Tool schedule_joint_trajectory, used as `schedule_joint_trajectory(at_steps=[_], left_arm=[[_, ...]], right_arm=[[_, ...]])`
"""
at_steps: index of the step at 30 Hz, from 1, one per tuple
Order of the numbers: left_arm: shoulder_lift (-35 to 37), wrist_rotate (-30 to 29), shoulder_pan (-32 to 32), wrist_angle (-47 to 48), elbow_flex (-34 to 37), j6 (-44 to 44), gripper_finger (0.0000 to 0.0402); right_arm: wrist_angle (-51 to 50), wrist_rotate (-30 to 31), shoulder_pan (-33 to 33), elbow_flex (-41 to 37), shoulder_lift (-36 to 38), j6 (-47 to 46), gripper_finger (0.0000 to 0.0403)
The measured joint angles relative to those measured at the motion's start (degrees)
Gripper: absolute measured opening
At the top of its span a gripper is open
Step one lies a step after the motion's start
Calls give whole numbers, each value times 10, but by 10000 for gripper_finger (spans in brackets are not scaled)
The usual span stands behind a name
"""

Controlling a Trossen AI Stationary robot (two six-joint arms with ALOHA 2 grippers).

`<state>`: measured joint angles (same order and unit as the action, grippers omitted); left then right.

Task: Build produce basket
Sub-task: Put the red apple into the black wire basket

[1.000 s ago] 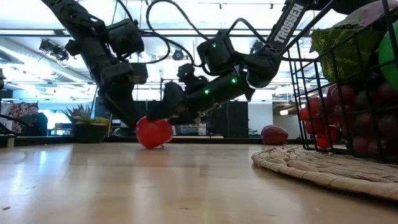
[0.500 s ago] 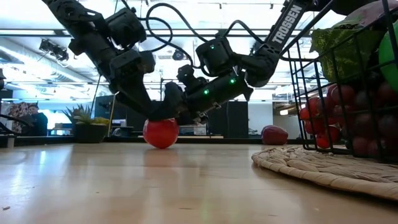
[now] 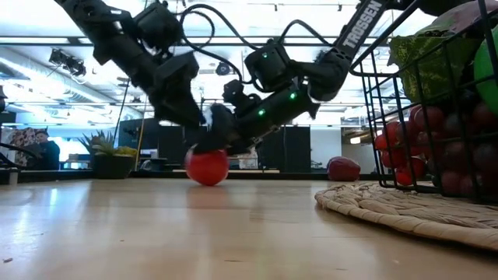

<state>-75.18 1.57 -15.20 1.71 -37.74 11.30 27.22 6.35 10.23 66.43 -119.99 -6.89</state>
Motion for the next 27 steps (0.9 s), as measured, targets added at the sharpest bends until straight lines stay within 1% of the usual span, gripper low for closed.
schedule_joint_trajectory(at_steps=[3, 6, 9, 14, 17, 20, 22, 24, 27], left_arm=[[20, -13, -4, -19, -10, -10, 212], [44, -55, -3, -45, -9, -20, 201], [62, -94, 3, -82, -9, -22, 189], [62, -100, 14, -141, -9, -20, 176], [50, -100, 28, -157, -9, -20, 172], [34, -100, 42, -183, -9, -21, 172], [24, -99, 49, -199, -9, -29, 172], [17, -99, 54, -222, -9, -30, 172], [16, -100, 64, -227, -9, -27, 172]], right_arm=[[-109, 37, 14, -1, 48, 21, 319], [-235, 76, 30, -1, 112, 26, 319], [-344, 81, 44, -1, 178, 13, 319], [-465, 41, 51, -1, 301, -45, 320], [-530, 8, 37, -1, 377, -78, 320], [-591, -41, 15, 0, 451, -97, 320], [-630, -64, -1, 0, 499, -139, 320], [-671, -65, -18, 0, 548, -197, 320], [-740, -64, -51, 1, 609, -293, 320]])
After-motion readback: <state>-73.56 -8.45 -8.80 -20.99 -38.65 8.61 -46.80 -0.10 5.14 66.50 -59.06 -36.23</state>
